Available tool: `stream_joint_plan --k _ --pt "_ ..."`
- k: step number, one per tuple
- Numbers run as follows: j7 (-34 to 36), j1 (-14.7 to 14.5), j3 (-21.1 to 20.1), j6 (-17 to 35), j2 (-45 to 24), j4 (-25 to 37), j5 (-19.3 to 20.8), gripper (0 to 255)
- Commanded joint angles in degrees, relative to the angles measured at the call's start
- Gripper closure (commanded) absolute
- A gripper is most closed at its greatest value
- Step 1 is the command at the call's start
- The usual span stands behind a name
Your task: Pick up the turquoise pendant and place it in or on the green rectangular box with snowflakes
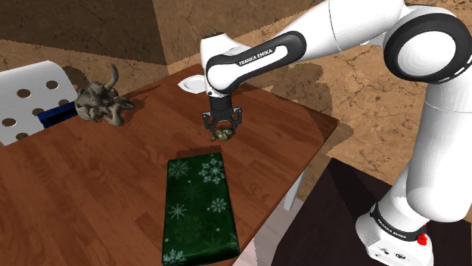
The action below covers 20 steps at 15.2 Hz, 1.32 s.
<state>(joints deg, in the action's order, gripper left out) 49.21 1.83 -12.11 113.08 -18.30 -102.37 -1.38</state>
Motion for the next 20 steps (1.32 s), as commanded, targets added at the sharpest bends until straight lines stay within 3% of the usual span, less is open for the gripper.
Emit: stream_joint_plan --k 1,20 --pt "0.08 0.00 -0.05 -1.47 0.51 0.95 -0.08 255" --pt "0.55 0.13 -0.30 -14.94 3.82 11.18 -0.65 255"
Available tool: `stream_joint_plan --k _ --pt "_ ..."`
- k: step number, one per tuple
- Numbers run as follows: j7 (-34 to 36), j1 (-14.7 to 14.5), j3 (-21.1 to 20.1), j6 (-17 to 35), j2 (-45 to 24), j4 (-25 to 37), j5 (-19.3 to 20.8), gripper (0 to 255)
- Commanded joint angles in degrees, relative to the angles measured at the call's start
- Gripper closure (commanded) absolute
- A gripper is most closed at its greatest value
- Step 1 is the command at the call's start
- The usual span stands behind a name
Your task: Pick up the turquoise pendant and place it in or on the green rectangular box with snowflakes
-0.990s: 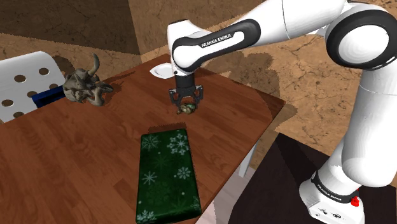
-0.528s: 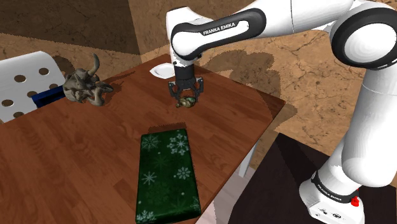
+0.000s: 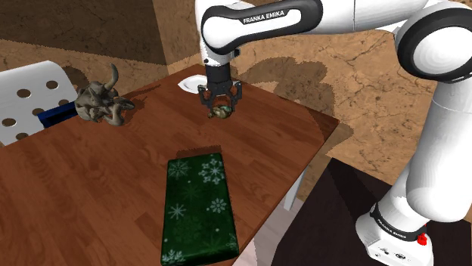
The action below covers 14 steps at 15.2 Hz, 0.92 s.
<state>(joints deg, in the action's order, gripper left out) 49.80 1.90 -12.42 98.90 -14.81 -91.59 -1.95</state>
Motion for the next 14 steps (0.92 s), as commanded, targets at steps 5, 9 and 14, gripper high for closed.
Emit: stream_joint_plan --k 5,9,14 --pt "2.22 -1.24 -0.95 -1.70 1.97 -0.09 -0.48 255" --pt "6.69 -3.86 -2.94 -0.52 4.39 -3.26 -1.25 255" --pt "12.59 -7.29 -5.59 0.57 6.19 -5.55 -2.02 255"
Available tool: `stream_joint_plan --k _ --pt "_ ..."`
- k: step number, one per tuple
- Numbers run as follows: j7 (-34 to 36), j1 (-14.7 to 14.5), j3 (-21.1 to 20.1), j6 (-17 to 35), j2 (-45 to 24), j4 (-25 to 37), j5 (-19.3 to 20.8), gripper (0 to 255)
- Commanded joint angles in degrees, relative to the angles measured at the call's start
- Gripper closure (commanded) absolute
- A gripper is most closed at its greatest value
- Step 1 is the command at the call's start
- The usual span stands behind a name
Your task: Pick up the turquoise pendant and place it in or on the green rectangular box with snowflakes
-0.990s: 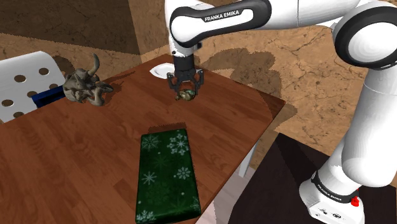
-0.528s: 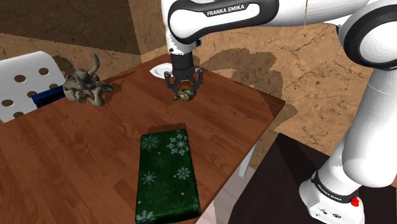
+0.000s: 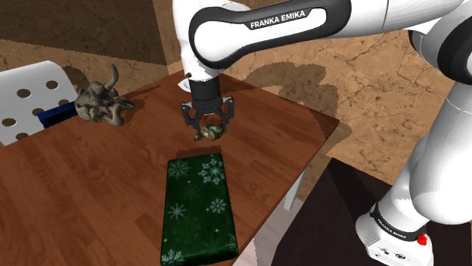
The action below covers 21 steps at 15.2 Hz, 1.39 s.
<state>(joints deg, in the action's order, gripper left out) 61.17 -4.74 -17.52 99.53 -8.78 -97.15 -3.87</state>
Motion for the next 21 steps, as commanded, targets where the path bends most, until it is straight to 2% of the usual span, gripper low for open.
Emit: stream_joint_plan --k 1,11,21 --pt "2.44 -1.36 -1.04 0.11 0.35 -0.23 -0.22 255" --pt "15.35 -8.94 -6.47 1.15 -0.79 1.13 -0.14 255" --pt "14.88 -9.01 -6.35 8.50 -1.96 -5.16 0.21 255"
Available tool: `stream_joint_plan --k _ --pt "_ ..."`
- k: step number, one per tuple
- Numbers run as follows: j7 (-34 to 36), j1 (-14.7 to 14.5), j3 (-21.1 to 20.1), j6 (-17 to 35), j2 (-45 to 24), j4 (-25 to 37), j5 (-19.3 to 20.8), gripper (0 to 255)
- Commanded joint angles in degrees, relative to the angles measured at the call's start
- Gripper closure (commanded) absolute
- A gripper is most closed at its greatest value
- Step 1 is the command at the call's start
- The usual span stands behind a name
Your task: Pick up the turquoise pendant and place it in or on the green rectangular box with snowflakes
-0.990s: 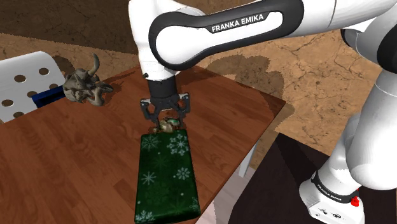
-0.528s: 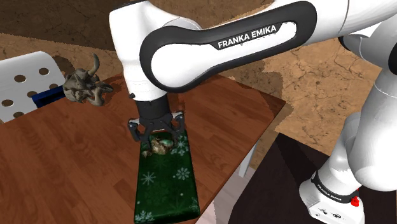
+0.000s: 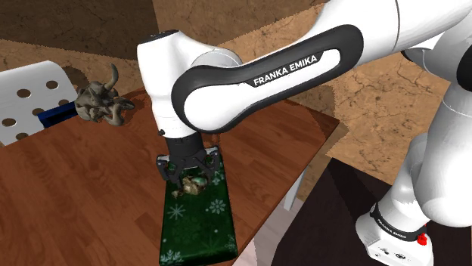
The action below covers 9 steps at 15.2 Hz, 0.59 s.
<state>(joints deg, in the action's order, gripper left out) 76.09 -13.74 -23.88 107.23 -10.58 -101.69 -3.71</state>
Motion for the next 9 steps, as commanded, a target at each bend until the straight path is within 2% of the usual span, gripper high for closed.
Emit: stream_joint_plan --k 1,5,9 --pt "-0.07 -0.03 0.03 1.52 -0.34 -1.17 0.11 255" --pt "-0.15 -0.13 0.10 4.50 -1.25 -3.31 0.42 255" --pt "-0.15 -0.13 0.10 4.50 -1.25 -3.31 0.42 255"
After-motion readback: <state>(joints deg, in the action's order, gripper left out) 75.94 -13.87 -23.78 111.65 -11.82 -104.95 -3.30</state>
